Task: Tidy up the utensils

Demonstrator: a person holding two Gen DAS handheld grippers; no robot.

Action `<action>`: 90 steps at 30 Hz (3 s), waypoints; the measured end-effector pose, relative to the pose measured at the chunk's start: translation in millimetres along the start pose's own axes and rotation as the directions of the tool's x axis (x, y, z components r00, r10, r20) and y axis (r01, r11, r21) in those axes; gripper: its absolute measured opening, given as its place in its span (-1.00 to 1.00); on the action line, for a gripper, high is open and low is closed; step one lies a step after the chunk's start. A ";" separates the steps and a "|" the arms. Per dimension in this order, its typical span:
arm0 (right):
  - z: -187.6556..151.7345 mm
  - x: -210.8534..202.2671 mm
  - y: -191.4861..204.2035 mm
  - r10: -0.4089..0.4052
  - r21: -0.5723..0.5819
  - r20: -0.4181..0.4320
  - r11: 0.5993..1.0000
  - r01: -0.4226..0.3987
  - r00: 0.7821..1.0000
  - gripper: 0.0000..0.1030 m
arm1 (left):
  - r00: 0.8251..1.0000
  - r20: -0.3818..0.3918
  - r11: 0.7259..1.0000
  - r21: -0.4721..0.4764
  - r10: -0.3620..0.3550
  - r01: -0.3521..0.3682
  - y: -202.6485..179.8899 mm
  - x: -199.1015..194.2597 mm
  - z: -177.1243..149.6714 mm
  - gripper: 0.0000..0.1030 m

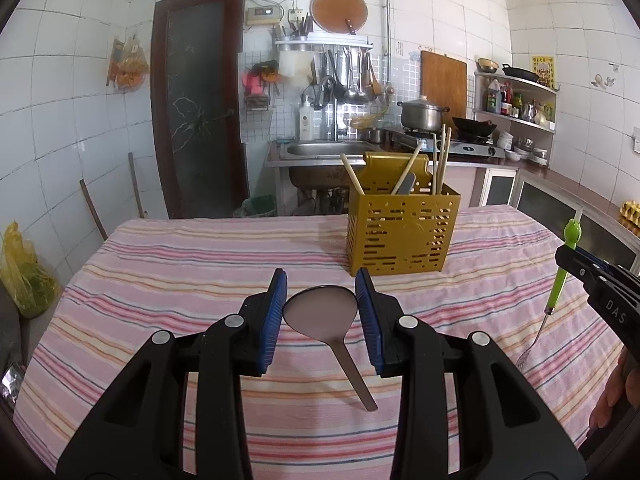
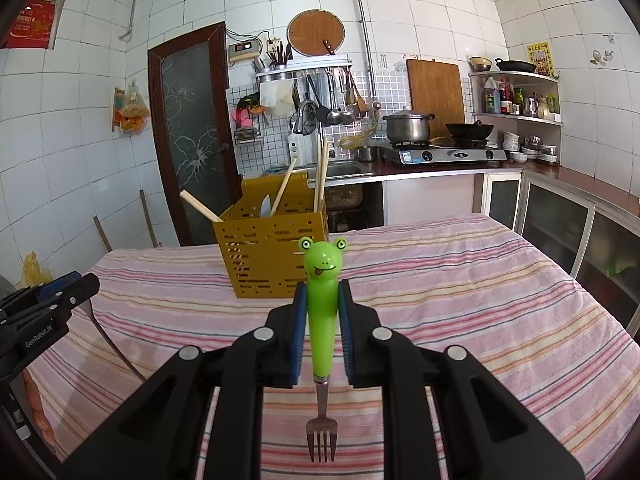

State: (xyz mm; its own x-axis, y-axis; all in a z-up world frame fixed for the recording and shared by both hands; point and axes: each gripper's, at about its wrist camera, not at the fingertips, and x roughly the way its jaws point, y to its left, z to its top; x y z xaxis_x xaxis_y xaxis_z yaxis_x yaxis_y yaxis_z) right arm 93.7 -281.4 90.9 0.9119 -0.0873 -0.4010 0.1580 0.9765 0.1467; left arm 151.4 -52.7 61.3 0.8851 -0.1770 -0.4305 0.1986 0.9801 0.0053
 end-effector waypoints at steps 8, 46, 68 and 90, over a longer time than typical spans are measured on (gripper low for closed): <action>14.9 -2.7 8.1 0.013 -0.008 0.038 1.000 -0.012 0.999 -0.69 | 1.000 0.016 1.000 -0.009 -0.020 0.020 5.0 -0.4 14.1 -0.33; 164.9 148.2 25.0 0.030 0.013 0.238 0.999 -0.035 0.971 -0.69 | 0.983 0.181 0.996 0.083 0.005 -0.020 -36.8 170.8 176.7 -0.33; 96.7 25.6 6.5 0.064 -0.038 0.077 0.997 -0.061 0.995 0.50 | 0.986 0.163 0.999 0.029 0.032 -0.037 13.5 20.0 109.1 0.90; -65.5 -80.3 24.5 0.010 -0.083 0.074 0.997 -0.004 0.997 0.91 | 0.983 0.156 0.993 -0.078 0.094 -0.083 25.0 -83.6 -92.3 0.90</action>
State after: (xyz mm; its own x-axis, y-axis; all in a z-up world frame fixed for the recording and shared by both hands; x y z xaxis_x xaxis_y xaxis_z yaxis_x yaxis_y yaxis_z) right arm -0.5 -237.5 67.5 0.9389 -0.0920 -0.3318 0.1225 0.9898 0.0724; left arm 43.5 -5.0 14.2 0.9545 -0.0955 -0.2824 0.0909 0.9954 -0.0293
